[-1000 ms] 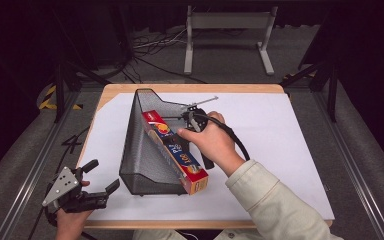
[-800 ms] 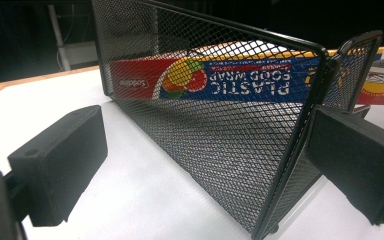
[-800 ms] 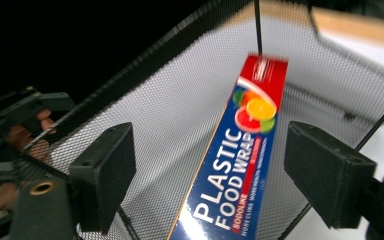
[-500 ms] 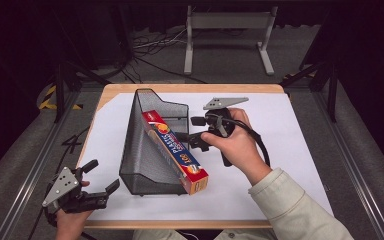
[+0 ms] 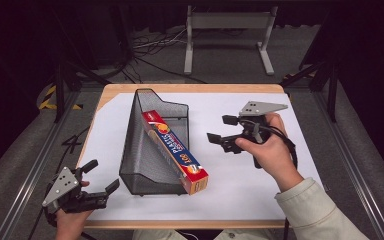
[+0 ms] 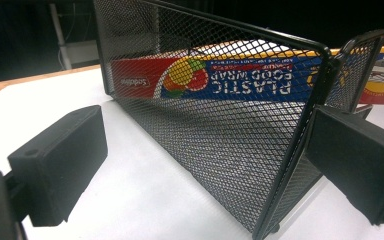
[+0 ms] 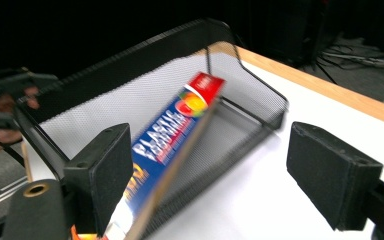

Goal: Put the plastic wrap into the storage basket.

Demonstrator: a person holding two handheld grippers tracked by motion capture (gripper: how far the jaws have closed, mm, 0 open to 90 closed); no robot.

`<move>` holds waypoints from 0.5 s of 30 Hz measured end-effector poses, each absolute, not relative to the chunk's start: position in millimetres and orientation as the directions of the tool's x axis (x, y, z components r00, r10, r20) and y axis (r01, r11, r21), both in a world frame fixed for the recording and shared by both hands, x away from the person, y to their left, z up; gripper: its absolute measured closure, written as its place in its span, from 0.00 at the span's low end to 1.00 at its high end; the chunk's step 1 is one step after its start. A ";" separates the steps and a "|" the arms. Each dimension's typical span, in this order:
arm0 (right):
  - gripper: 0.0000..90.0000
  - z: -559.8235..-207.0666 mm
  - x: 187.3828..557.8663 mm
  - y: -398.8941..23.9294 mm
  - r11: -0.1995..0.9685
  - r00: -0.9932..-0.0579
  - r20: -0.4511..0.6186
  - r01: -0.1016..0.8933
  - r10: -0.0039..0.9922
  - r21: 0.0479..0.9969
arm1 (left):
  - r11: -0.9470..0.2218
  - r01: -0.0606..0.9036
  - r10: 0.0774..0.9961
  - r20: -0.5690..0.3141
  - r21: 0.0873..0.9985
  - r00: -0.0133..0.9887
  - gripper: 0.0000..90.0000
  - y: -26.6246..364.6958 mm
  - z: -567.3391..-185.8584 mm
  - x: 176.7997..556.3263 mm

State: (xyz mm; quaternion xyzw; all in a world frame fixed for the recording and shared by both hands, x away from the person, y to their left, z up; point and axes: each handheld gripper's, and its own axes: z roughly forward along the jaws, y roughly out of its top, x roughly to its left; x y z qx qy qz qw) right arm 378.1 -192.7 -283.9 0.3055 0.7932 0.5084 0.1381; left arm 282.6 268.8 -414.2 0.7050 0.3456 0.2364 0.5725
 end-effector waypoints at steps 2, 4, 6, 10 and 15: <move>0.22 -285.9 376.5 -204.2 0.289 -0.768 0.089 0.343 0.635 0.894 | -0.107 0.217 0.759 -0.062 0.970 0.648 0.05 268.6 -414.1 282.6; 0.22 -287.2 373.8 -218.2 0.284 -0.762 0.084 0.338 0.642 0.897 | -0.106 0.218 0.762 -0.062 0.970 0.645 0.05 268.8 -413.8 282.6; 0.22 -286.9 371.4 -229.2 0.276 -0.758 0.079 0.329 0.648 0.903 | -0.106 0.219 0.763 -0.062 0.970 0.644 0.05 268.8 -413.9 282.8; 0.21 -285.0 366.7 -249.6 0.265 -0.749 0.069 0.317 0.659 0.911 | -0.106 0.220 0.764 -0.062 0.970 0.643 0.04 268.8 -413.9 282.8; 0.19 -284.3 362.2 -272.2 0.275 -0.736 0.045 0.308 0.676 0.911 | -0.105 0.219 0.764 -0.063 0.970 0.642 0.04 269.2 -413.7 282.6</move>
